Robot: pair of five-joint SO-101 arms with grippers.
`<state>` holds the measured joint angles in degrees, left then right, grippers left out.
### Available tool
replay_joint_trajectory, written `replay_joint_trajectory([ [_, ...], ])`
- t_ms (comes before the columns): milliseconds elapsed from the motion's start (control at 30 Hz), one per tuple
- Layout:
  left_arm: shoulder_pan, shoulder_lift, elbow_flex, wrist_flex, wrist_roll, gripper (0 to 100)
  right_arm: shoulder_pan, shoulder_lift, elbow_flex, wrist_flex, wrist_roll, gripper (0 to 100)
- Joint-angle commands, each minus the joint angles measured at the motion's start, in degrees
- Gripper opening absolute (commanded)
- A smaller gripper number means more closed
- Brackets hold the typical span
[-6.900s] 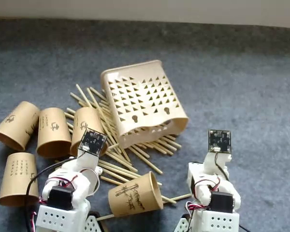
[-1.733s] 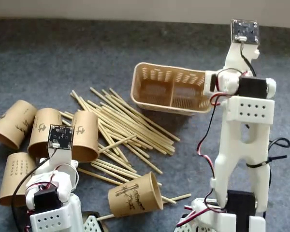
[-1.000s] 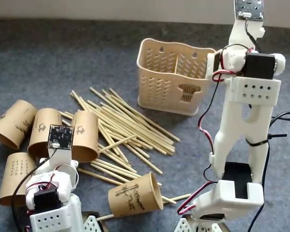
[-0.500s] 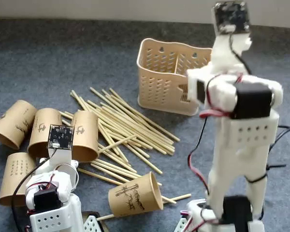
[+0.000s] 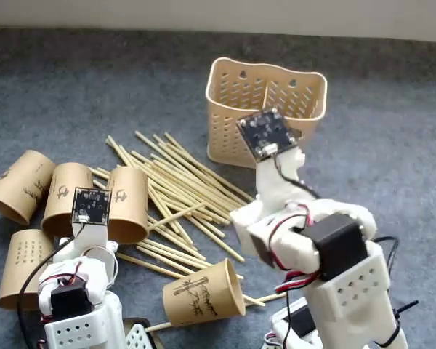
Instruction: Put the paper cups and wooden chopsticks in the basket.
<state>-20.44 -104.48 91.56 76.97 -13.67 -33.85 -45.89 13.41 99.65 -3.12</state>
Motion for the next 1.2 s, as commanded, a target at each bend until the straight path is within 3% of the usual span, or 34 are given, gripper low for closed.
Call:
replay_joint_trajectory([
  [0,-0.48,0.13,-0.57,-0.97,-0.18,3,-3.56,-2.86,6.2,1.19,-9.41,14.5],
  [367,-0.4,0.13,-0.57,-0.97,-0.18,3,-9.45,-2.77,16.31,1.1,-10.64,14.9],
  [533,-0.31,0.13,-0.57,-0.97,-0.18,3,-11.74,-2.68,20.0,-1.63,-21.01,14.9],
  [667,-0.31,0.13,-0.57,-0.97,-0.18,3,-18.68,-2.68,24.92,-5.14,-21.63,14.9],
  [800,-0.31,0.13,-0.57,-0.97,-0.18,3,-19.65,-2.33,27.38,-7.69,-24.26,14.9],
  [1067,-0.4,0.13,-0.48,-0.97,-0.18,3,-20.18,12.09,26.86,-8.04,-25.76,14.9],
  [1167,-0.4,0.13,-0.48,-0.97,-0.18,3,-23.6,15.16,24.4,-7.69,-27.25,14.9],
])
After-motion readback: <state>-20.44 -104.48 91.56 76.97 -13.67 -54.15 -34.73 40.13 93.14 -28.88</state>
